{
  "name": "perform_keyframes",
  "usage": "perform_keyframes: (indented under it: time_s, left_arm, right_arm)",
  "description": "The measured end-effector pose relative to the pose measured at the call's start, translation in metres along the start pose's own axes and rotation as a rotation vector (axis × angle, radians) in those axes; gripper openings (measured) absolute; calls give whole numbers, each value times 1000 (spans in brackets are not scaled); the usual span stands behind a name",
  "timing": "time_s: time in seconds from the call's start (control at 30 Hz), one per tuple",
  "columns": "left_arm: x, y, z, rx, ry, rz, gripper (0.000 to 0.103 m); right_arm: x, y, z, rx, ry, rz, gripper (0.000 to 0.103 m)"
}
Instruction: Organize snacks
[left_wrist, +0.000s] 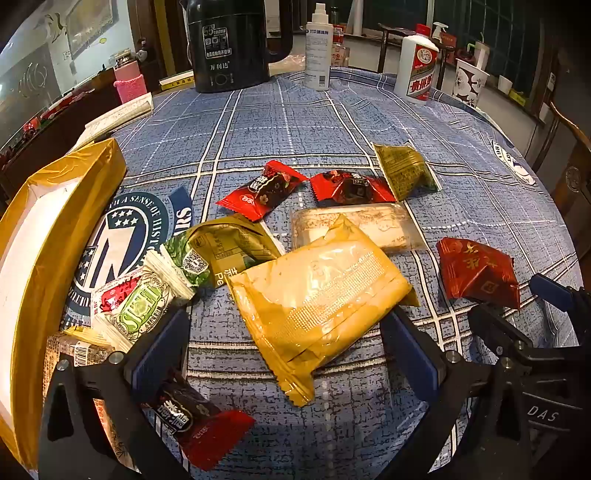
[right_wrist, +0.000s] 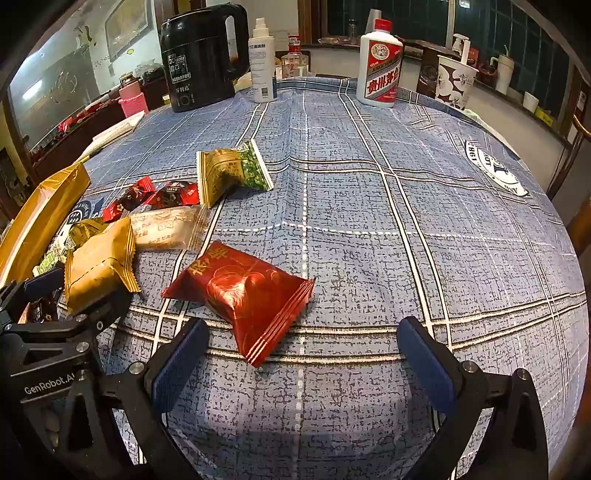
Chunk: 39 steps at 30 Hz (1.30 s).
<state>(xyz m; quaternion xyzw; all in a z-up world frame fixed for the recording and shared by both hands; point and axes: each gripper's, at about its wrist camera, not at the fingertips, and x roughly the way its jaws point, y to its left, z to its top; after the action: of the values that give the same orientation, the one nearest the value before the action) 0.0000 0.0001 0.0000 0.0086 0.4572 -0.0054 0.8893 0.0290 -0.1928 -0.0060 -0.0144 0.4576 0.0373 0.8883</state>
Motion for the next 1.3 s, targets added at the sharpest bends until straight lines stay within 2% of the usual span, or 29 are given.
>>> perform_keyframes:
  time_s: [1.3]
  left_arm:
    - [5, -2, -4, -9, 0, 11, 103]
  right_arm:
    - [1, -1, 0, 4, -1, -1, 103]
